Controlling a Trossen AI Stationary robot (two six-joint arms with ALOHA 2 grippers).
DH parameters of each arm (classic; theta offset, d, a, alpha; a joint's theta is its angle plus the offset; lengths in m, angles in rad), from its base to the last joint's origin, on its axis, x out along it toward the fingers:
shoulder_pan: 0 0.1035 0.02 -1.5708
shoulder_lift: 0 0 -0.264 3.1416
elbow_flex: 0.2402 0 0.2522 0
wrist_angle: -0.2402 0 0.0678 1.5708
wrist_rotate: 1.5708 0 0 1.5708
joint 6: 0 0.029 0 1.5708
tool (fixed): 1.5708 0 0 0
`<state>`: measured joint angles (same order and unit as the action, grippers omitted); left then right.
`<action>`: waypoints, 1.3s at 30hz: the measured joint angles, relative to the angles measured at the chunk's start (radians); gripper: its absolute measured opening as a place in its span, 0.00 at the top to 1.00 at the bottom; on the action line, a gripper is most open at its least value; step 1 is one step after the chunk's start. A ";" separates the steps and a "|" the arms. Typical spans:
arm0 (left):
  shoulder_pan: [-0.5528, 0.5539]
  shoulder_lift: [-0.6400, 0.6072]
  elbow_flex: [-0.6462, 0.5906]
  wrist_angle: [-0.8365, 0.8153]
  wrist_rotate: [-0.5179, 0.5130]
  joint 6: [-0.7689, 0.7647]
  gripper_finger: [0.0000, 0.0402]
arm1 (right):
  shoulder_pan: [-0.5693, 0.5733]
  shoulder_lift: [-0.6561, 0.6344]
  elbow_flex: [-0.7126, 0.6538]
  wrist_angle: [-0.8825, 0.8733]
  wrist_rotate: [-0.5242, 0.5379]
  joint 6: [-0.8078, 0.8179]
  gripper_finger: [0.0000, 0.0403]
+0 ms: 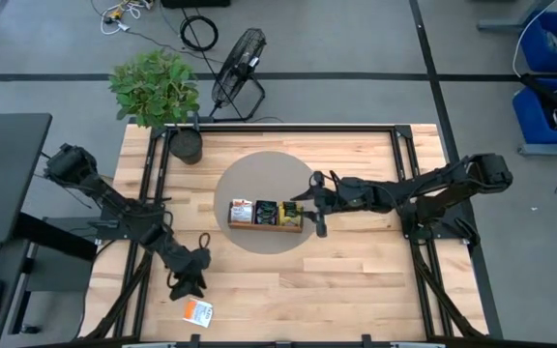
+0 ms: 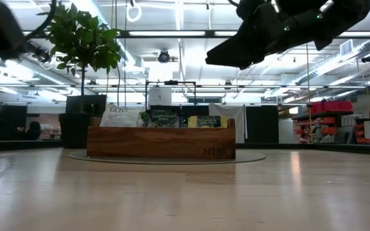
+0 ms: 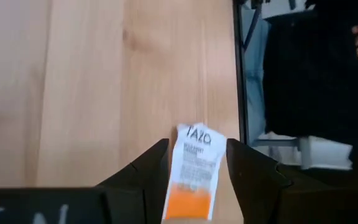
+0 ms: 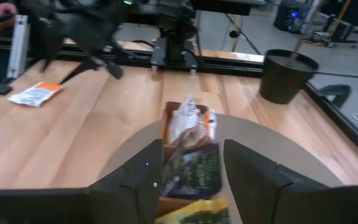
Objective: Pick & Place Tea
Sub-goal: Put the orange tea bag into the left compartment of the wooden organizer
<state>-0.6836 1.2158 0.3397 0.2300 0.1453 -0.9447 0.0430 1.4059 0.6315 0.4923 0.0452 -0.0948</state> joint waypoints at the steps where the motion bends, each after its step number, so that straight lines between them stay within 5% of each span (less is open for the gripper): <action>1: 0.000 0.012 0.026 -0.026 -0.005 0.020 0.59 | -0.009 0.000 0.000 0.000 0.000 0.000 0.56; 10: -0.030 0.165 0.284 -0.419 -0.067 0.220 0.59 | -0.065 0.000 0.000 -0.046 -0.005 -0.002 0.56; 20: -0.059 0.274 0.422 -0.427 -0.068 0.151 0.59 | -0.066 0.000 0.000 -0.084 -0.012 -0.018 0.56; 39: -0.116 0.439 0.427 -0.416 -0.070 0.085 0.59 | -0.038 0.000 0.000 -0.119 -0.012 0.026 0.56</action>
<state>-0.7998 1.6544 0.7670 -0.1864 0.0750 -0.8598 0.0054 1.4063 0.6319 0.3733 0.0330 -0.0686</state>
